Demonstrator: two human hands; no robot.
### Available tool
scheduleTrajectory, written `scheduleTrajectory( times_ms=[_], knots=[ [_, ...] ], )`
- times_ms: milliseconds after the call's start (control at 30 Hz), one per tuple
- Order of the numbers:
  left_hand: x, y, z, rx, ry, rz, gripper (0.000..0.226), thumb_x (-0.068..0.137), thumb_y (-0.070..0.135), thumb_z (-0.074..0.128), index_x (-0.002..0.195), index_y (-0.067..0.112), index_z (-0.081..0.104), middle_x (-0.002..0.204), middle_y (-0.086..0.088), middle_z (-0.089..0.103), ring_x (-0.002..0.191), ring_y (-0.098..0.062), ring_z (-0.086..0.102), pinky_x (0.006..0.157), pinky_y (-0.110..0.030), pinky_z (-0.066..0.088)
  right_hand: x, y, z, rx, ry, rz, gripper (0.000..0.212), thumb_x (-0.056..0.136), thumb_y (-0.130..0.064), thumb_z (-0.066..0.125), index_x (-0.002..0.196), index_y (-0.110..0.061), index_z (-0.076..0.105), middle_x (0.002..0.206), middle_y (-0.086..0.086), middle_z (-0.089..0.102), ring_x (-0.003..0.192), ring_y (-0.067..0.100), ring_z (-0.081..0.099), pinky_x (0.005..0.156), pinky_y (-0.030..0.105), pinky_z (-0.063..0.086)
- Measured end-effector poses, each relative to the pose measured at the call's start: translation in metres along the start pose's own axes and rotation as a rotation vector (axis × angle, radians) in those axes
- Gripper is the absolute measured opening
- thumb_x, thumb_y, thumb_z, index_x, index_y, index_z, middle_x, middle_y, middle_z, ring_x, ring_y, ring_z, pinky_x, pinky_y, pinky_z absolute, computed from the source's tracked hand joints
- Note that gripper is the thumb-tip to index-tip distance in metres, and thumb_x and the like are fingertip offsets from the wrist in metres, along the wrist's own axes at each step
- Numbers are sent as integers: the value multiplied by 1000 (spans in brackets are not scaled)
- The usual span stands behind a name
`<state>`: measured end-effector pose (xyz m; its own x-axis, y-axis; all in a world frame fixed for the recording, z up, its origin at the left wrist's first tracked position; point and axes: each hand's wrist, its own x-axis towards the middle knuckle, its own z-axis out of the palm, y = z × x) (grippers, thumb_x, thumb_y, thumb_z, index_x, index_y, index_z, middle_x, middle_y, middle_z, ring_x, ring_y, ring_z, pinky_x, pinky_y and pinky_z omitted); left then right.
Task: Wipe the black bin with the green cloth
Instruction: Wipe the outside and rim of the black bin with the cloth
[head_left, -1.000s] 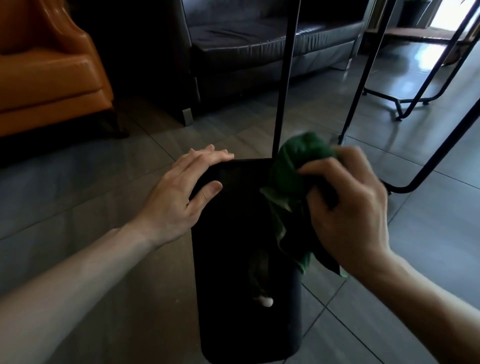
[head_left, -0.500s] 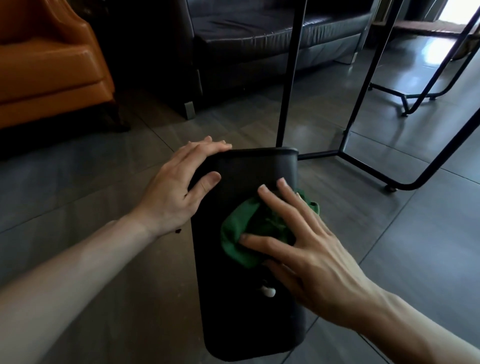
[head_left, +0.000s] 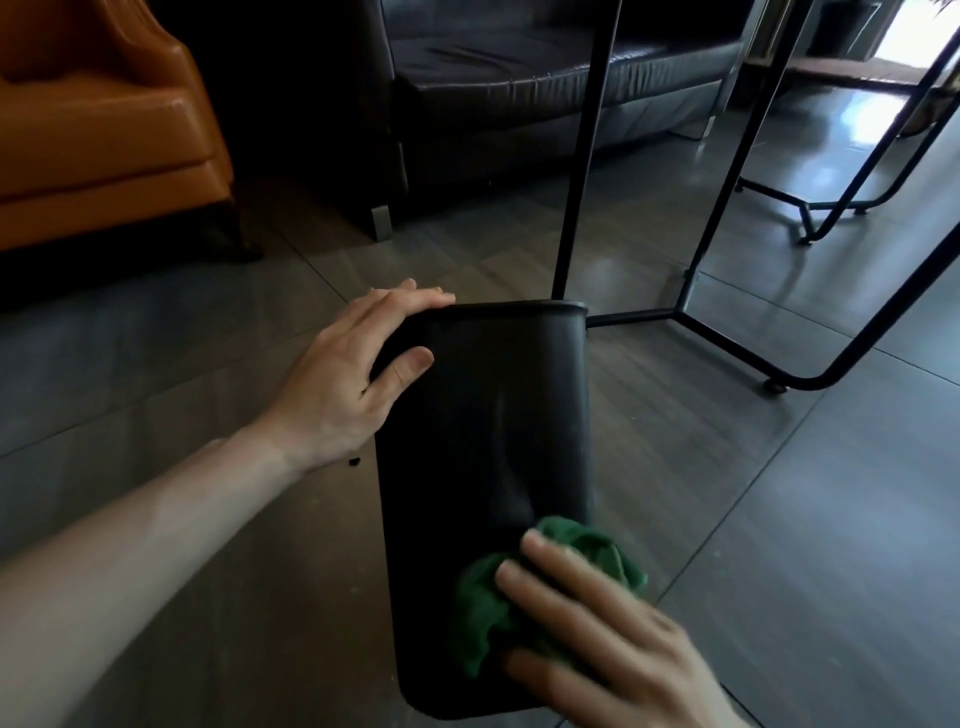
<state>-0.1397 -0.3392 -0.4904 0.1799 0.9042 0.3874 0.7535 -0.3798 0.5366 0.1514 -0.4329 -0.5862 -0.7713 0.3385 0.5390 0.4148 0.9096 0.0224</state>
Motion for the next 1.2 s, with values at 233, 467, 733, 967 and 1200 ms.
scheduleTrajectory(
  times_ms=[233,467,733,967,1200],
  knots=[
    [2,7,4,3,-22,68,42,104,33,53,145,29,50,152,11,52,155,-8,32,131,-36,20,-5,16,13,-12,-132,-126,36,115,-28,39,138,-26,66,163,13,44,155,37,34,117,49,46],
    [9,16,9,13,-25,91,42,105,24,58,145,29,53,152,12,54,155,-5,30,130,-28,16,89,87,-23,13,270,292,28,101,-10,68,128,-15,75,154,18,54,151,35,43,115,50,48],
    [4,12,7,-19,-15,72,40,105,29,56,145,30,53,151,14,53,155,-4,30,129,-38,25,-4,10,11,-8,-176,-118,38,106,-32,55,140,-20,65,164,11,44,158,26,31,118,41,45],
    [7,17,6,-9,-37,65,41,104,30,56,145,32,52,152,16,52,155,-3,28,125,-15,14,72,83,-28,54,256,294,22,97,-4,70,116,-9,79,149,19,58,148,38,47,115,54,47],
    [1,16,4,-27,-2,31,40,104,25,58,144,30,54,150,16,53,153,-4,32,127,-35,28,44,13,8,152,10,74,17,94,-22,79,108,-13,80,148,10,63,150,18,46,108,40,55]
  ],
)
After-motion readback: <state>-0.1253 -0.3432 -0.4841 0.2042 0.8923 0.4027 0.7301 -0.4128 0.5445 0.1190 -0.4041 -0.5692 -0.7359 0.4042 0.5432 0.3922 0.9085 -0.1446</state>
